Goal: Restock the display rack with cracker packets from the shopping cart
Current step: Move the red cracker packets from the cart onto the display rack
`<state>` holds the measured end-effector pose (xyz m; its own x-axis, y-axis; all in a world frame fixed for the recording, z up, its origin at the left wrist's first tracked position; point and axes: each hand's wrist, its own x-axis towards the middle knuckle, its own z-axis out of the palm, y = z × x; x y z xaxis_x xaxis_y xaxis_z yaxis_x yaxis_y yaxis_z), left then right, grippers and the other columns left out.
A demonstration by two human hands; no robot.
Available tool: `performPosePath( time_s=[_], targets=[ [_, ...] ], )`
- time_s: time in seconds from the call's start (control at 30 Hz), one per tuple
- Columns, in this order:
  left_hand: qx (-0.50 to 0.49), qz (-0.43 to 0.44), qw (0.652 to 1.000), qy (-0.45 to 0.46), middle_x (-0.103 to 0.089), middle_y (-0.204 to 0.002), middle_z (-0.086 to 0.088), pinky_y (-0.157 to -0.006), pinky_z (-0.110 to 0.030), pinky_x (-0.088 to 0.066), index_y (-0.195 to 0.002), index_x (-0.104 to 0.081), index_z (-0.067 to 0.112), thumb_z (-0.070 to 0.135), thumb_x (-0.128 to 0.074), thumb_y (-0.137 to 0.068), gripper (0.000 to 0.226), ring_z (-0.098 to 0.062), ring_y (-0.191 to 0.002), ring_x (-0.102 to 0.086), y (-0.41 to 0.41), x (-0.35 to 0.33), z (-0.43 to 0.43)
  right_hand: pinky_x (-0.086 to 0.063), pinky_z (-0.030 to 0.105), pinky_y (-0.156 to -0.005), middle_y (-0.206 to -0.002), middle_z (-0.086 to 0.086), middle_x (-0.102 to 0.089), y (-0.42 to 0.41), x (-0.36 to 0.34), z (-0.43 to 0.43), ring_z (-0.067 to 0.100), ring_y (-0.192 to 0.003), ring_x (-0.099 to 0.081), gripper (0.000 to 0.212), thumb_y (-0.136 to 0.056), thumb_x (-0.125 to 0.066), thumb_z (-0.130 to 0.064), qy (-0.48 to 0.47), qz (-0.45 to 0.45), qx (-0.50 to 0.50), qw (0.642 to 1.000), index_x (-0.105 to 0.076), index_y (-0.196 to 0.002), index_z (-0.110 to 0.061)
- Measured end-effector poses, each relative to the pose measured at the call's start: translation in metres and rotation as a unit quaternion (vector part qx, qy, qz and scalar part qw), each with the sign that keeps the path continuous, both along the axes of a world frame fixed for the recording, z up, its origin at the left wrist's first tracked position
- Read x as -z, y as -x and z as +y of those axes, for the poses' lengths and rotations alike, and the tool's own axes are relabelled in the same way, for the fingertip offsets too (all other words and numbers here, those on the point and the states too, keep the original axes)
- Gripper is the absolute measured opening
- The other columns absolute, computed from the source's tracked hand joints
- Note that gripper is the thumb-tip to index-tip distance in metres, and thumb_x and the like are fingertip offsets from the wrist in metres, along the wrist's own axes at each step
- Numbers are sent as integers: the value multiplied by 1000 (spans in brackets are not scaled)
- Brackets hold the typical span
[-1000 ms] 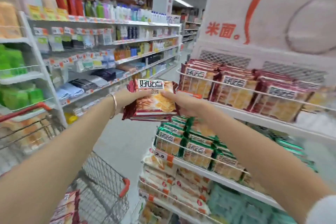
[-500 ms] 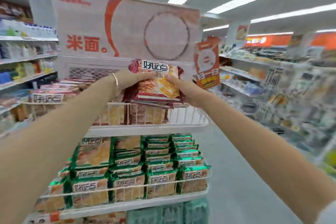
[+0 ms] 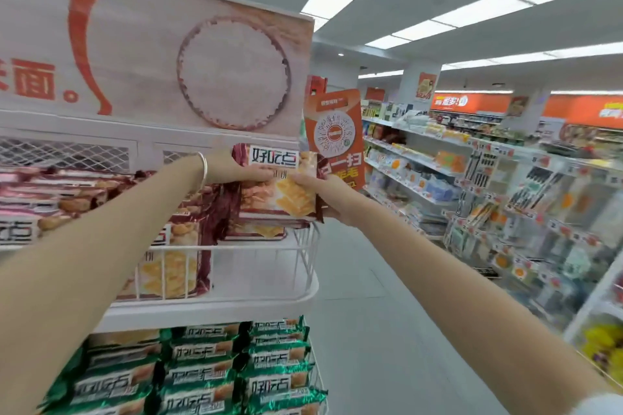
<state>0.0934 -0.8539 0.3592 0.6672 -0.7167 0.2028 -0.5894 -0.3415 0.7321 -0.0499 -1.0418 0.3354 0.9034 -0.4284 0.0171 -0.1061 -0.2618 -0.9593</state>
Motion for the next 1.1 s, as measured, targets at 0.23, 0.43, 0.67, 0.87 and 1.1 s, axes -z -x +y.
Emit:
performPosePath(
  time_s=[0.23,0.43,0.67,0.87,1.1],
  targets=[
    [-38,-58,978,-196,-68,-111,6,-102,-38,-47,-114,-63,18,76,-84,-44,93,-19,-104,-63,-27,18,0,-54,38,-97,-138,-4,-57,-35,22,-14,19,-117,-63,132,-38,-88,-74,145,66,-28,987,-33,-147,-24],
    [-98,-163,943,-272,-53,-134,-6,-106,-46,-44,-136,-49,21,100,-57,-4,154,-27,-120,-52,-36,28,3,-53,42,-99,-132,-7,-61,-56,52,-11,19,-119,-61,137,-33,-87,-78,261,71,-14,963,-34,-147,-23],
    [-18,-160,938,-306,-30,-162,1,-120,-44,-29,-154,-33,26,54,-86,-68,105,-23,-146,-33,-35,21,-1,-33,51,-116,-157,3,-31,-35,41,5,24,-142,-34,116,-69,-86,-39,394,47,-33,917,-13,-158,-26],
    [19,-143,931,-334,-42,-153,8,-116,-44,-38,-155,-30,30,59,-92,-49,127,-21,-135,-48,-34,23,-6,-46,41,-105,-144,1,-50,-47,32,12,23,-127,-51,90,-74,-83,-33,529,78,-92,840,-38,-150,-24],
    [0,-218,891,-399,-50,-141,2,-104,-42,-49,-153,-33,34,65,-89,-43,127,-23,-119,-55,-31,21,-17,-24,53,-118,-160,5,-20,-57,48,2,30,-143,-28,128,-63,-83,-65,660,118,-77,738,-3,-158,-31]
  ],
)
